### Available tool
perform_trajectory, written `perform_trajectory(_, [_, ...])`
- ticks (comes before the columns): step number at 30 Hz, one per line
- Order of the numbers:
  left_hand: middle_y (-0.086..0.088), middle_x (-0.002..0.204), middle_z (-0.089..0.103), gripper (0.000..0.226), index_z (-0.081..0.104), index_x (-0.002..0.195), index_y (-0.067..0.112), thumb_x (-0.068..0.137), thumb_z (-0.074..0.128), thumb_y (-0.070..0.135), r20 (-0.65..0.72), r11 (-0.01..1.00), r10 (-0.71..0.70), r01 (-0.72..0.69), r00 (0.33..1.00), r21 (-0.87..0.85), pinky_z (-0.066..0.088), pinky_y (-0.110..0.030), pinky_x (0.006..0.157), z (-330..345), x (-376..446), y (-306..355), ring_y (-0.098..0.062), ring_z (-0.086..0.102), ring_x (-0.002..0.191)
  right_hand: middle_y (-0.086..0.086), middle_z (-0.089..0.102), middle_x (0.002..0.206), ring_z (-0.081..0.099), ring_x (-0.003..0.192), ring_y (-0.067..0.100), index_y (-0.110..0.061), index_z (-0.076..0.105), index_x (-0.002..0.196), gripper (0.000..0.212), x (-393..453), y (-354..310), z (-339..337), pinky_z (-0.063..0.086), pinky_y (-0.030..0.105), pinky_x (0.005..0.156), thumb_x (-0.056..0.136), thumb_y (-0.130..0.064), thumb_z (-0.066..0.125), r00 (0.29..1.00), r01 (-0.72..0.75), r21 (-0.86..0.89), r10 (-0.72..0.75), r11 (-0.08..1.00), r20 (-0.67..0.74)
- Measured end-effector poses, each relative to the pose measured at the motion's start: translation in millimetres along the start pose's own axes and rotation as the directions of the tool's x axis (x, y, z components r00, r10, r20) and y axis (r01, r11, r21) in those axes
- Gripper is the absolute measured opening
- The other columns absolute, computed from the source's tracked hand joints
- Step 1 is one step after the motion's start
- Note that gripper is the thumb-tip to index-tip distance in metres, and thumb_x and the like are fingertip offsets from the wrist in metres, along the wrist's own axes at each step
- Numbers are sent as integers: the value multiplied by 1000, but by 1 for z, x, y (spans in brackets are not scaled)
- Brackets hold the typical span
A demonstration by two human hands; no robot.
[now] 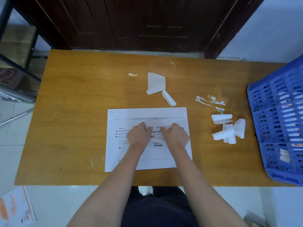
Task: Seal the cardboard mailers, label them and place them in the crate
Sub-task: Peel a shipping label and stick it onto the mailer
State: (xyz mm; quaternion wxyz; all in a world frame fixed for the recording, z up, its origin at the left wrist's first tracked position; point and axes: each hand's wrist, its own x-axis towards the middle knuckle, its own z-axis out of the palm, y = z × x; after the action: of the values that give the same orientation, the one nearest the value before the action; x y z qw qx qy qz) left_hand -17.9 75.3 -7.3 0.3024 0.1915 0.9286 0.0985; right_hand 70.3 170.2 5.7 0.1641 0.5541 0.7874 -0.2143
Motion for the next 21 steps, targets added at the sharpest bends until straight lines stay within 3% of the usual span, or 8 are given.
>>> perform_trajectory(6, [-5, 81, 71, 32, 55, 92, 16, 93, 43, 45, 64, 996, -57, 61, 996, -60, 55, -34, 74, 0, 4, 2, -24, 69, 76, 1, 62, 86, 59, 80, 21, -15, 54, 87, 53, 1, -4, -12, 36, 26, 63, 85, -67, 45, 998, 26, -96, -21, 995, 54])
perform_trajectory(11, [-3, 90, 69, 36, 55, 91, 18, 90, 46, 53, 87, 996, -67, 72, 994, -56, 49, -30, 73, -4, 3, 3, -24, 66, 87, 1, 65, 88, 64, 87, 21, -17, 51, 89, 64, 5, -5, -13, 39, 28, 66, 77, -79, 43, 993, 0, -76, 9, 997, 116])
perform_trajectory(14, [-2, 91, 66, 34, 60, 90, 19, 89, 54, 53, 117, 984, -118, 133, 986, -122, 42, -28, 69, -9, 5, 1, -24, 64, 90, 1, 70, 80, 67, 81, 20, -16, 61, 92, 69, 11, -1, -9, 42, 28, 67, 71, -80, 43, 984, -79, 8, 77, 997, 164])
perform_trajectory(18, [3, 61, 60, 35, 57, 63, 19, 82, 64, 48, 188, 917, -211, 260, 959, -301, 39, -23, 62, -18, 11, -9, -18, 59, 65, 1, 71, 73, 66, 77, 17, -20, 61, 91, 51, 12, 2, -13, 44, 27, 71, 76, -67, 44, 972, -133, 107, 109, 985, 206])
perform_trajectory(21, [4, 52, 58, 35, 59, 56, 19, 81, 67, 42, 194, 879, -233, 292, 953, -378, 43, -23, 64, -20, 14, -13, -15, 55, 54, 1, 71, 64, 63, 66, 12, -19, 60, 86, 36, 12, 8, -17, 43, 24, 66, 85, -52, 45, 959, -176, 210, 120, 962, 256])
